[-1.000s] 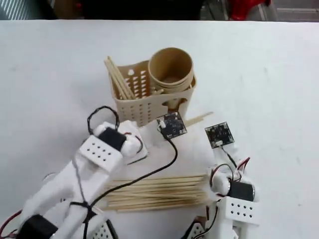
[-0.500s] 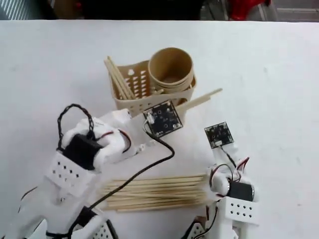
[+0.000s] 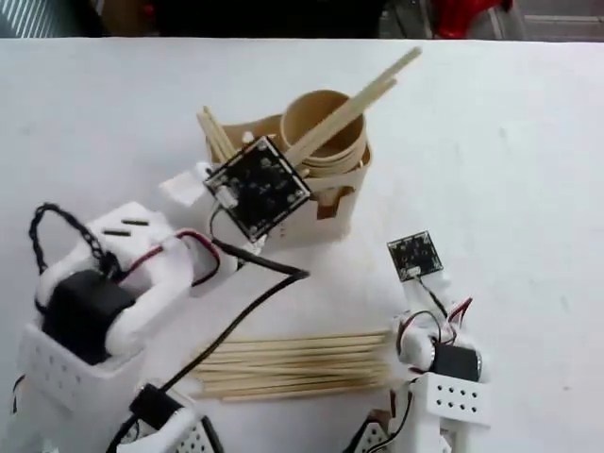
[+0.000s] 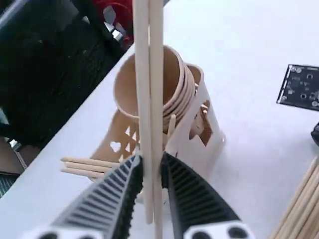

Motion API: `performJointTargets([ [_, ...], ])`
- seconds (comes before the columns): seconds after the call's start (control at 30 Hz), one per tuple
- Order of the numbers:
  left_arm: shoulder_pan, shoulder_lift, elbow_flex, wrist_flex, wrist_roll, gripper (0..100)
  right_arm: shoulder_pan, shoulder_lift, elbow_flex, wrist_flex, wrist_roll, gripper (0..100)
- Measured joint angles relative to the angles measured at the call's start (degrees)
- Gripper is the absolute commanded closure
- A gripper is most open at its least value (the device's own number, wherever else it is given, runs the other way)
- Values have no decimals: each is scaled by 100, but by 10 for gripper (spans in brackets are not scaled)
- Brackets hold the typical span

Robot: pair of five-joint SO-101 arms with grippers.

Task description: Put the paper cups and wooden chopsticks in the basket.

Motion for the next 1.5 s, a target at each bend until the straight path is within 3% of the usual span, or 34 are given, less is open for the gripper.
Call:
performJointTargets([
  [0.17,-35,-9,-563,-62,202,978,0,0,0,0,0,977],
  [0.37,-651,-9,-457,-1116,738,978,0,0,0,0,0,977],
  [0.67,-1231,0,1662,-4097,1855,977,-9,0,0,0,0,977],
  [0.87,-1257,0,3191,-6119,2040,977,-9,0,0,0,0,977],
  [1.17,-1266,0,3842,-6391,2655,976,0,0,0,0,0,977],
  [1.5,-1266,0,3930,-6391,2699,976,0,0,0,0,0,977],
])
